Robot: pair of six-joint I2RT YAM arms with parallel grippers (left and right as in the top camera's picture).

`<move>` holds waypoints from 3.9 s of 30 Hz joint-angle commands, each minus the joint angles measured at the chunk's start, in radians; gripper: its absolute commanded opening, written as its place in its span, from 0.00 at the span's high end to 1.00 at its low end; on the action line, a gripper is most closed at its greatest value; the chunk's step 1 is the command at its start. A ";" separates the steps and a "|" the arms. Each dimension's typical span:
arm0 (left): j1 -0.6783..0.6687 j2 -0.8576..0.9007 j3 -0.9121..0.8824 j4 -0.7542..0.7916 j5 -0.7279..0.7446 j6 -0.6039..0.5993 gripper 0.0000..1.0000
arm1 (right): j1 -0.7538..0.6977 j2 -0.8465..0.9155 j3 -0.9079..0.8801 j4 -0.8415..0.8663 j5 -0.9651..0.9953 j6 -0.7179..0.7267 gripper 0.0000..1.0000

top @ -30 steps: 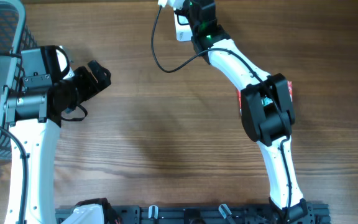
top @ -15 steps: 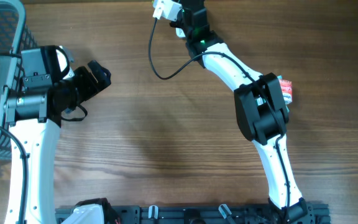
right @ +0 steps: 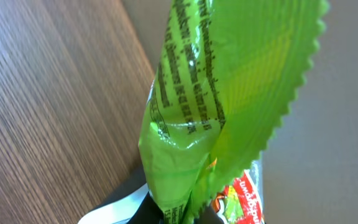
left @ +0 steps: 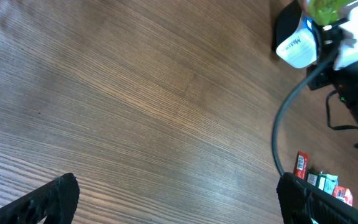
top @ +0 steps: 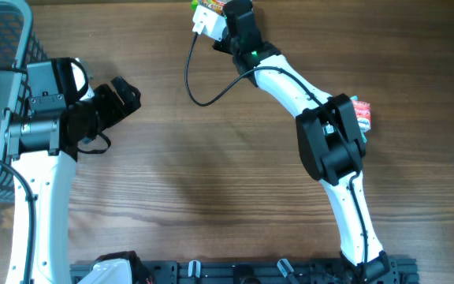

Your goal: Scan the item barcode

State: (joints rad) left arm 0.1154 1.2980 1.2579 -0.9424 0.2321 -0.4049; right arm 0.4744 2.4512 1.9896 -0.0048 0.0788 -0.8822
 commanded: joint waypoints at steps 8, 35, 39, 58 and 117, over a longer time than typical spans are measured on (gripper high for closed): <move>0.006 -0.002 0.011 0.003 -0.006 0.009 0.00 | -0.008 -0.411 0.014 -0.293 -0.062 0.262 0.96; 0.005 -0.002 0.011 0.003 -0.006 0.009 0.00 | -0.092 -0.544 -0.246 -0.987 -0.002 0.647 0.00; 0.006 -0.002 0.011 0.003 -0.006 0.009 0.00 | -0.092 -0.544 -0.246 -0.842 -0.002 0.646 0.00; 0.006 -0.002 0.011 0.003 -0.006 0.009 0.00 | -0.092 -1.154 -0.249 -0.871 0.038 0.515 0.00; 0.006 -0.002 0.011 0.003 -0.006 0.009 0.00 | -0.411 -2.447 -1.984 0.006 -0.138 1.014 0.00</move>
State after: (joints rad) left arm 0.1154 1.2980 1.2579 -0.9424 0.2321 -0.4049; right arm 0.0681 0.0135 0.0059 -0.0006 -0.0769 0.1310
